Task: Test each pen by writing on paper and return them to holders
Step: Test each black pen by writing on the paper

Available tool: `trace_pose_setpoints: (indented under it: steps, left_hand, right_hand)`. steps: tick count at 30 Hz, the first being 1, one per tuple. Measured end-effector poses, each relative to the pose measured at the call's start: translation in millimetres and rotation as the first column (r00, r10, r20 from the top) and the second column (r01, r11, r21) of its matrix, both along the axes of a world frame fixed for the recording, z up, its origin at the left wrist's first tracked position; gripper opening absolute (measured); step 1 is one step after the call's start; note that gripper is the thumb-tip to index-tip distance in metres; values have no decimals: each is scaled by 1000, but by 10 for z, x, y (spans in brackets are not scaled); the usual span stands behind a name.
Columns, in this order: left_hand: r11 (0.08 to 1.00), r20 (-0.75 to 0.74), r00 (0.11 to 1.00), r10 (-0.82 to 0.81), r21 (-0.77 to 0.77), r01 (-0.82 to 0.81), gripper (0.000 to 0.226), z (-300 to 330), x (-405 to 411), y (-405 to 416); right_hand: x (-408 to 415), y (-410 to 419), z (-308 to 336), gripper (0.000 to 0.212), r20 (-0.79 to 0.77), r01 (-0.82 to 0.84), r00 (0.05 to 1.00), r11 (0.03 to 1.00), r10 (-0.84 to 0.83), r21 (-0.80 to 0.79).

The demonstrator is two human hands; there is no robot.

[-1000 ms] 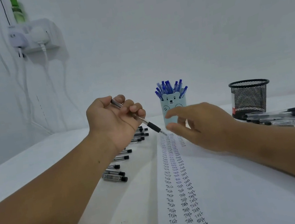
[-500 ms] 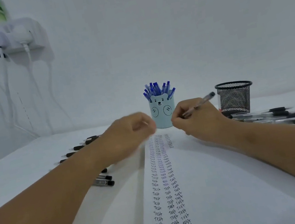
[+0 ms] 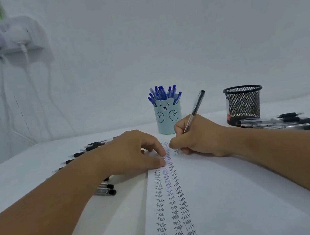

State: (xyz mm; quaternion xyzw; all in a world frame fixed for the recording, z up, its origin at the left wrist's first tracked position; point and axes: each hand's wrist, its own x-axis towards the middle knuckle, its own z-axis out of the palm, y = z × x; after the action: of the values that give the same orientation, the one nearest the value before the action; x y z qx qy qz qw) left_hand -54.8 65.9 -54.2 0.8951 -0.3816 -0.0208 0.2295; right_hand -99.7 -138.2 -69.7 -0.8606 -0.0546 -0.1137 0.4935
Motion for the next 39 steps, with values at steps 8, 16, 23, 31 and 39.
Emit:
trace_pose_setpoints:
  steps: [8,16,23,31,39]
  left_hand:
    - [1000,-7,1000,-8,-11,8,12,-18,38,-6]
    - [1000,-11,1000,-24,-11,24,11,-21,49,2]
    - [1000,2,1000,-25,-2,25,9,-12,25,-2]
    - [1000,-13,1000,-26,-4,26,8,-11,32,-3]
    - [1000,-8,1000,-28,1,28,8,-15,44,-4]
  right_hand:
    - [5,20,-13,41,-2,-7,1000,999,7,-47]
    - [10,17,-30,39,15,-23,1000,997,24,-71]
    - [-17,21,-20,37,35,-8,999,997,10,-72]
    - [-12,22,-14,40,53,-6,998,992,13,-126]
    - [-1,-4,-35,39,55,-16,998,995,21,-96]
